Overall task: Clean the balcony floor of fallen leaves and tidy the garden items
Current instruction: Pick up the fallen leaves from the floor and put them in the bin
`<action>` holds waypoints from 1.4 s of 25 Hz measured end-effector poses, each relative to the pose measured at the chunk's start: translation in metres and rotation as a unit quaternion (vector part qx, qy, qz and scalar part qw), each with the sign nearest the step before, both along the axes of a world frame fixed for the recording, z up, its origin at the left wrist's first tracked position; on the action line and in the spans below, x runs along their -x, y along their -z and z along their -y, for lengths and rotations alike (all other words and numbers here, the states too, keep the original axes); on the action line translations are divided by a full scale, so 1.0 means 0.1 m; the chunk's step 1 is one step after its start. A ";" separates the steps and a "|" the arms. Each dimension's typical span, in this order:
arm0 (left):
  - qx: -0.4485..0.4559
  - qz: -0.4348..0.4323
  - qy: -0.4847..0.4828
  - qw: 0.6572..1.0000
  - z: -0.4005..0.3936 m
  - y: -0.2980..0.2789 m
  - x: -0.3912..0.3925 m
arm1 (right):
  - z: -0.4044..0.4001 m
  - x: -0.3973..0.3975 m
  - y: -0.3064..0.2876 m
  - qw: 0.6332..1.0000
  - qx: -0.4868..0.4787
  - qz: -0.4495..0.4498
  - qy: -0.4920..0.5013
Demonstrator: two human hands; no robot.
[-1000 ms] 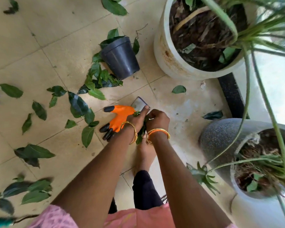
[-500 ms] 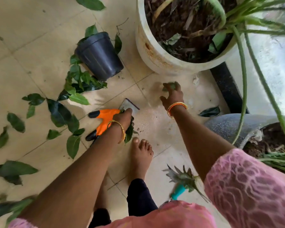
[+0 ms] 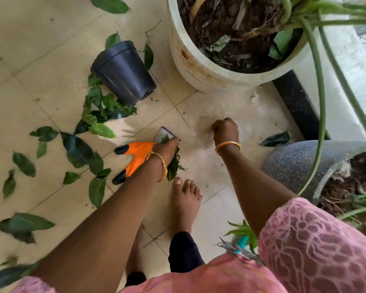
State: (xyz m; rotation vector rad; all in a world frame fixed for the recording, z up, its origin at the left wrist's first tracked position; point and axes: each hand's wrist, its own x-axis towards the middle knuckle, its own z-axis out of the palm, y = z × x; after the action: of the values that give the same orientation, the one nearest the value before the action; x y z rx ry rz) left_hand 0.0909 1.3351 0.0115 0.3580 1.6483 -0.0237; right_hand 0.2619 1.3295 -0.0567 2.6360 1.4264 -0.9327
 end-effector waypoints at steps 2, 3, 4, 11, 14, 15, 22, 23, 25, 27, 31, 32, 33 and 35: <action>0.001 0.005 0.011 1.000 0.02 -0.04 -0.03 | 0.07 0.05 -0.17 0.982 0.006 -0.131 0.137; -0.002 0.003 0.017 1.000 0.03 -0.05 -0.05 | 0.11 0.09 -0.30 0.950 0.024 -0.227 0.215; -0.006 0.002 0.021 1.000 0.05 -0.07 -0.07 | 0.15 0.15 -0.43 0.906 0.045 -0.320 0.272; -0.055 -0.005 0.069 0.996 0.13 -0.09 -0.40 | 0.21 -0.01 -0.77 0.798 0.130 -0.479 0.343; -0.039 0.008 0.091 0.995 0.07 -0.08 -0.50 | 0.19 -0.20 -0.60 0.926 0.102 -0.235 0.277; -0.034 0.013 0.089 0.995 0.05 -0.06 -0.53 | 0.17 -0.28 -0.51 0.951 0.076 -0.121 0.275; -0.032 0.029 0.058 0.997 -0.01 0.18 -0.47 | 0.26 -0.86 0.00 0.949 0.166 -0.033 0.266; -0.028 0.018 0.054 0.998 0.00 0.20 -0.42 | 0.27 -0.83 0.01 0.946 0.164 -0.035 0.278; -0.018 -0.009 0.050 0.999 0.05 0.19 -0.31 | 0.27 -0.70 -0.12 0.949 0.133 0.044 0.283; -0.014 -0.024 0.044 0.999 0.12 0.13 -0.23 | 0.23 -0.51 -0.27 0.935 0.089 0.065 0.338; -0.028 -0.056 0.064 0.996 0.23 -0.12 -0.13 | 0.17 0.26 -1.28 0.964 0.043 -0.076 0.250; -0.029 -0.060 0.073 0.995 0.26 -0.20 -0.11 | 0.14 0.44 -1.66 0.965 0.029 -0.097 0.244; -0.027 -0.064 0.074 0.995 0.28 -0.28 -0.09 | 0.16 0.64 -1.93 0.958 0.047 -0.117 0.258; -0.024 -0.068 0.063 0.995 0.35 -0.46 0.05 | 0.40 0.88 -1.81 0.934 0.049 -0.175 0.308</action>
State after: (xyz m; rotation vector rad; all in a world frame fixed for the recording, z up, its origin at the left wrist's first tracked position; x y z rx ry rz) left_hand 0.0861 1.2997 0.0571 0.5057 1.7605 -0.1055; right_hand 0.1744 1.2897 0.1241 2.9908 0.5186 -1.5329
